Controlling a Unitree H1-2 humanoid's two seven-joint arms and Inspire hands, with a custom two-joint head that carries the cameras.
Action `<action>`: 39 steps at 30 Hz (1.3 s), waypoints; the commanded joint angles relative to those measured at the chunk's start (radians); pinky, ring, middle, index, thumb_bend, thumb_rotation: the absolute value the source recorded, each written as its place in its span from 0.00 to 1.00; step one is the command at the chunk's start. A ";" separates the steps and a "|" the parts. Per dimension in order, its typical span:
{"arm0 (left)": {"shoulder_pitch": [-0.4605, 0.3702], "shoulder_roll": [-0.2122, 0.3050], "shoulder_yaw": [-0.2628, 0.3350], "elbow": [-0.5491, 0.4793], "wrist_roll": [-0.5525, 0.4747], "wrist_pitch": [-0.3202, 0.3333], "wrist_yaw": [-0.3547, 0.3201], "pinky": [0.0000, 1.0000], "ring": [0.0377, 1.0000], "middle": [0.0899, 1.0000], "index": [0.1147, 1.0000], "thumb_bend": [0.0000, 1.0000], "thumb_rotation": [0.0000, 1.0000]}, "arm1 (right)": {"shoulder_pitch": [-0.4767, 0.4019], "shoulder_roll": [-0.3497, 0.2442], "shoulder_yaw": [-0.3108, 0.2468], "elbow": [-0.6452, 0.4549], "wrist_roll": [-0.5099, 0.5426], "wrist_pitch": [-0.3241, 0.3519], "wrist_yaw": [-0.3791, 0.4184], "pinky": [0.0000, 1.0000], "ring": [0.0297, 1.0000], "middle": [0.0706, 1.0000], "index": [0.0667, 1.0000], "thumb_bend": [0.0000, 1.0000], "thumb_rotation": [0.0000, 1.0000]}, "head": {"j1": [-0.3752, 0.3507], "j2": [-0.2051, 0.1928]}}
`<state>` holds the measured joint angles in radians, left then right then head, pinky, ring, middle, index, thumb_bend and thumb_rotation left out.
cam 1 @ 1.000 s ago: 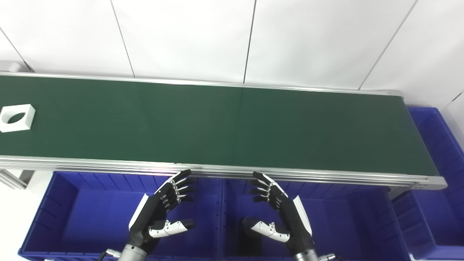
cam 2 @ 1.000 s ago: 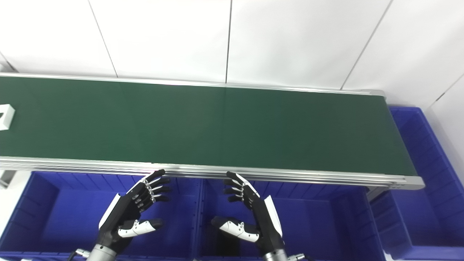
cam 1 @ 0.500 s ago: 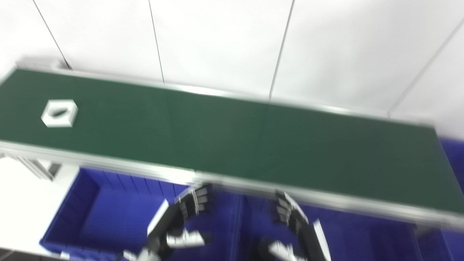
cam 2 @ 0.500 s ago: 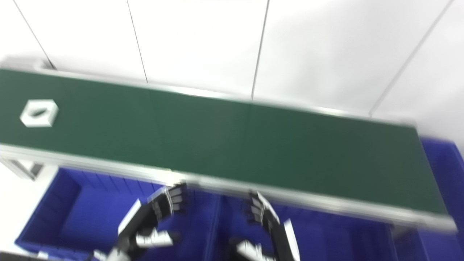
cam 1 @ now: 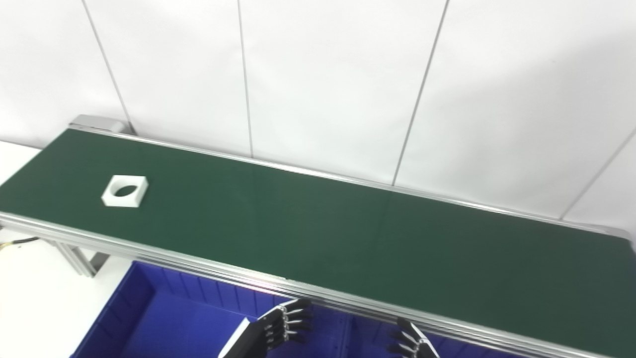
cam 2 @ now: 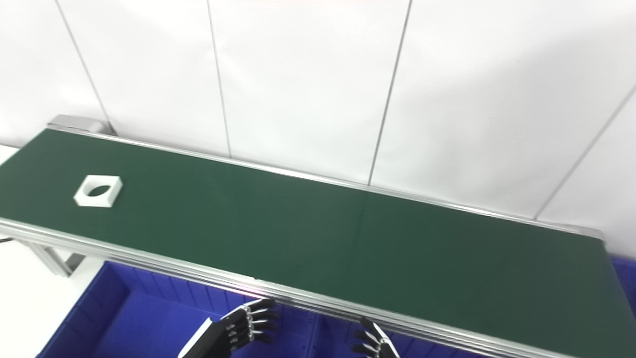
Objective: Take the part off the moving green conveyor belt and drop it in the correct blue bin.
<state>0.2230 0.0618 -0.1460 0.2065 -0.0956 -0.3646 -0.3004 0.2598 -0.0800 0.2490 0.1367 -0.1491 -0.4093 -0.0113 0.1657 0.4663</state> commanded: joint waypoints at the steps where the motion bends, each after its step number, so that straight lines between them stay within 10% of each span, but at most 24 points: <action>1: -0.019 -0.006 -0.003 -0.005 -0.004 -0.036 0.002 0.65 0.72 0.76 0.80 0.95 0.23 | -0.011 -0.003 0.005 -0.011 0.001 -0.060 -0.010 0.64 0.72 0.79 0.87 0.63 0.43 | 0.010 -0.008; 39: -0.019 -0.014 0.000 -0.059 0.015 -0.073 0.030 0.63 0.69 0.73 0.75 0.97 0.21 | -0.025 -0.013 0.014 0.036 0.019 -0.060 -0.015 0.64 0.73 0.81 0.91 0.55 0.34 | 0.110 -0.103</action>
<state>0.2065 0.0502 -0.1457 0.1808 -0.0824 -0.4144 -0.2765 0.2417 -0.0945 0.2611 0.1968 -0.1329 -0.4098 -0.0186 0.2761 0.3636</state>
